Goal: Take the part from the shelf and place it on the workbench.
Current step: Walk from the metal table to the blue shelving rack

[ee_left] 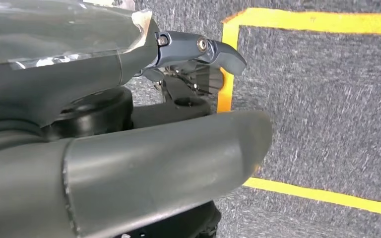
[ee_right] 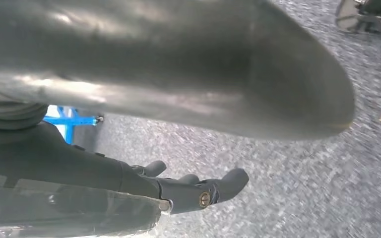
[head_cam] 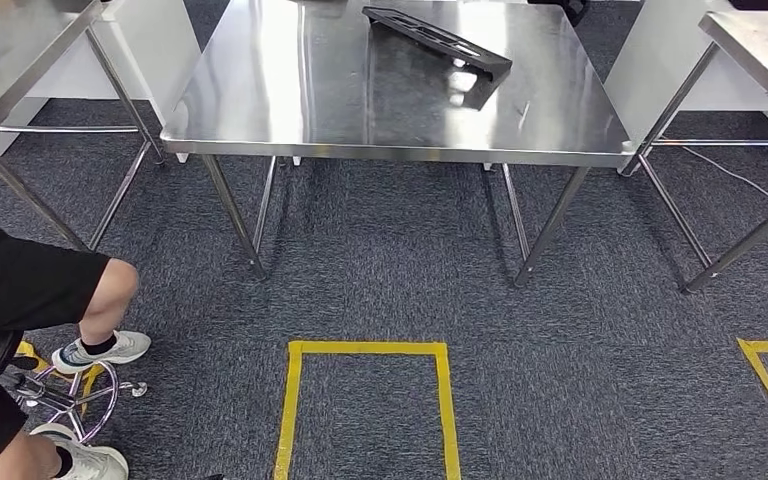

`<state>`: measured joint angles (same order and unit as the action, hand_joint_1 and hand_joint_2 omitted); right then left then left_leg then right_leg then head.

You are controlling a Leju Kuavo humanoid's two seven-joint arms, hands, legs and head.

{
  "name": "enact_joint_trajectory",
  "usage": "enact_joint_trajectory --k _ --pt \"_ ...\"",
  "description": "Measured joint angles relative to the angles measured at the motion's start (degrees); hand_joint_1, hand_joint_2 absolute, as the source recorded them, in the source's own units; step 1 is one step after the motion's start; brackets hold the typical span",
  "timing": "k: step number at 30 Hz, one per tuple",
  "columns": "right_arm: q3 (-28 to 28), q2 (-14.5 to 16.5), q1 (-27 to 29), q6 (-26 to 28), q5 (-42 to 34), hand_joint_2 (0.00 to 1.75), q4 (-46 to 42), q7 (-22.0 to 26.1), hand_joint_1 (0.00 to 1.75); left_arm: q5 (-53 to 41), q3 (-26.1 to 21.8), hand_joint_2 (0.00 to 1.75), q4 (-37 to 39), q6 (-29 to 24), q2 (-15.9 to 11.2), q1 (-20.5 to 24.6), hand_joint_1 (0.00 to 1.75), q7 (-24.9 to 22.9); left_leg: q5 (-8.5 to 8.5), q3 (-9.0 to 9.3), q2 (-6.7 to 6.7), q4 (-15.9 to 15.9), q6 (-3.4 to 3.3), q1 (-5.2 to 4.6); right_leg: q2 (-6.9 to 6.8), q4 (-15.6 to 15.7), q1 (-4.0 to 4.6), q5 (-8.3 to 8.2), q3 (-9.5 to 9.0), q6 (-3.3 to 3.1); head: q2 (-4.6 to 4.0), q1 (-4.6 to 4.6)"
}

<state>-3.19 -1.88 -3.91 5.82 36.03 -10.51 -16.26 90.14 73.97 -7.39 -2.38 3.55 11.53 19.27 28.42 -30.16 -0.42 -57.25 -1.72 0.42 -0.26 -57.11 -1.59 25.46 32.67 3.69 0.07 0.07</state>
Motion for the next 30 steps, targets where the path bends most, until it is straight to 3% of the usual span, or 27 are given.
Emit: enact_joint_trajectory --k 1,3,5,6,7,9,11,13,15,16,18,20,21,22,23,25,27,30 --pt "-0.01 0.03 0.01 -0.18 0.13 0.0 0.01 0.0 0.0 0.0 -0.11 0.0 0.01 0.0 -0.03 0.0 0.0 0.07 -0.47 -0.36 0.1 0.19 -0.69 -0.01 0.04 -1.17 -0.03 0.98 0.68 0.0 0.0 0.08" --pt "-0.02 0.03 -0.05 -0.54 0.39 0.0 0.02 0.0 0.0 0.0 -0.44 0.0 0.02 0.0 -0.08 -0.08 0.0 0.25 -1.42 -1.36 0.32 0.33 -1.69 -0.13 0.11 -7.16 -0.09 4.97 3.23 -0.56 0.0 0.23" --pt "-0.02 0.04 -0.08 -0.7 0.53 0.0 0.03 0.0 0.0 0.0 -0.73 0.0 0.02 0.0 -0.1 -0.33 0.0 0.44 -2.34 -2.65 0.45 0.28 -2.07 -0.46 0.12 -14.82 0.02 8.67 5.61 -0.74 0.0 0.32" --pt "-0.02 0.05 -0.07 -0.7 0.59 0.0 0.03 0.0 0.0 0.0 -0.84 0.0 0.03 0.0 -0.11 -0.48 0.0 0.51 -2.81 -3.26 0.5 0.26 -2.13 -0.64 0.12 -16.5 0.08 9.22 5.62 -0.52 0.0 0.31" --pt "-0.02 0.05 -0.06 -0.7 0.63 0.0 0.04 0.0 0.0 0.0 -0.95 0.0 0.03 0.0 -0.13 -0.61 0.0 0.55 -3.27 -3.83 0.52 0.24 -2.14 -0.81 0.12 -15.94 0.14 8.84 4.48 -0.22 0.0 0.31" --pt "-0.02 0.06 -0.17 -0.7 0.7 0.0 0.04 0.0 0.0 0.0 -1.19 0.0 0.04 0.0 -0.14 -0.73 0.0 0.6 -4.12 -4.71 0.5 0.22 -2.05 -1.05 0.12 -8.47 0.37 6.59 -0.94 0.13 0.0 0.31" --pt "-0.02 0.02 -0.46 -0.7 0.73 0.0 0.04 0.0 0.0 0.0 -1.38 0.0 0.04 0.0 -0.12 -0.75 0.0 0.66 -4.93 -5.25 0.52 0.23 -1.62 -1.27 0.1 -0.33 0.95 5.45 -6.2 -0.45 0.0 0.27" --pt "-0.02 -0.02 -0.65 -0.7 0.76 0.0 0.04 0.0 0.0 0.0 -1.46 0.0 0.04 0.0 -0.1 -0.78 0.0 0.69 -5.72 -5.47 0.61 0.29 -1.03 -1.36 0.14 2.36 1.5 5.32 -7.38 -1.12 0.0 0.24" --pt "-0.02 0.04 -0.61 -0.7 0.76 0.0 0.05 -0.01 0.0 0.0 -1.49 0.0 0.05 -0.01 -0.13 -0.82 0.0 0.69 -5.94 -5.7 0.51 0.14 -0.4 -1.28 0.11 2.4 1.15 4.62 -6.63 -1.73 0.0 0.23" --pt "-0.02 0.09 -0.62 -0.7 0.76 0.0 0.05 -0.02 0.0 0.0 -1.5 0.0 0.07 -0.01 -0.15 -0.85 0.0 0.69 -4.93 -6.05 0.41 -0.66 -0.01 -1.15 0.04 2.48 0.85 4.18 -6.35 -2.28 0.0 0.18" --pt "-0.02 0.22 -0.63 -0.7 0.78 0.0 0.07 -0.02 0.0 0.0 -1.54 0.0 0.13 -0.05 -0.26 -0.91 0.0 0.7 -0.17 -7.71 0.24 -5.66 0.82 -0.71 -0.16 2.57 0.4 3.28 -5.54 -3.13 0.0 0.13" --pt "-0.02 0.25 -0.61 -0.7 0.78 0.0 0.07 -0.02 0.0 0.0 -1.56 0.0 0.16 -0.09 -0.31 -0.98 0.0 0.69 4.77 -9.84 0.25 -13.5 1.57 -0.24 -0.29 2.47 0.41 2.42 -4.53 -3.32 0.0 0.1" --pt "-0.02 0.27 -0.59 -0.7 0.78 0.0 0.07 -0.02 0.0 0.0 -1.56 0.0 0.17 -0.09 -0.32 -1.02 0.0 0.69 5.81 -10.32 0.25 -16.31 1.87 -0.01 -0.32 2.37 0.37 2.0 -4.03 -3.19 0.0 0.1" --pt "-0.02 0.29 -0.57 -0.71 0.78 0.0 0.07 -0.02 0.0 0.0 -1.57 0.0 0.18 -0.09 -0.32 -1.06 0.0 0.69 5.54 -9.69 0.26 -16.93 2.11 0.27 -0.34 2.19 0.27 1.62 -3.51 -2.98 0.0 0.09" --pt "-0.02 0.32 -0.55 -0.71 0.78 0.0 0.07 -0.02 0.0 0.0 -1.57 0.0 0.19 -0.1 -0.34 -1.08 0.0 0.69 4.44 -7.96 0.28 -15.29 2.33 0.54 -0.33 1.91 0.11 1.33 -3.0 -2.76 0.0 0.09" --pt "-0.02 0.38 -0.56 -0.71 0.78 0.0 0.07 -0.02 0.0 0.0 -1.6 0.0 0.19 -0.11 -0.36 -1.05 0.0 0.7 2.13 -2.16 0.24 -7.15 2.89 1.04 -0.31 1.0 -0.19 1.03 -1.88 -2.35 0.0 0.08" --pt "-0.02 0.34 -0.68 -0.7 0.82 0.0 0.07 -0.02 0.0 0.0 -1.62 0.0 0.2 -0.12 -0.34 -0.99 0.0 0.7 1.5 1.35 0.01 -1.3 2.69 1.0 -0.3 0.13 -0.07 0.78 -0.95 -1.72 0.0 0.03" --pt "-0.03 0.58 -0.74 -0.81 0.93 0.0 0.07 0.0 0.0 -0.22 -1.63 0.0 0.22 -0.12 -0.4 -1.01 0.0 0.4 1.2 0.86 -0.12 -0.53 1.11 0.52 -0.23 -0.04 0.19 0.0 -0.22 -0.28 0.0 0.06"
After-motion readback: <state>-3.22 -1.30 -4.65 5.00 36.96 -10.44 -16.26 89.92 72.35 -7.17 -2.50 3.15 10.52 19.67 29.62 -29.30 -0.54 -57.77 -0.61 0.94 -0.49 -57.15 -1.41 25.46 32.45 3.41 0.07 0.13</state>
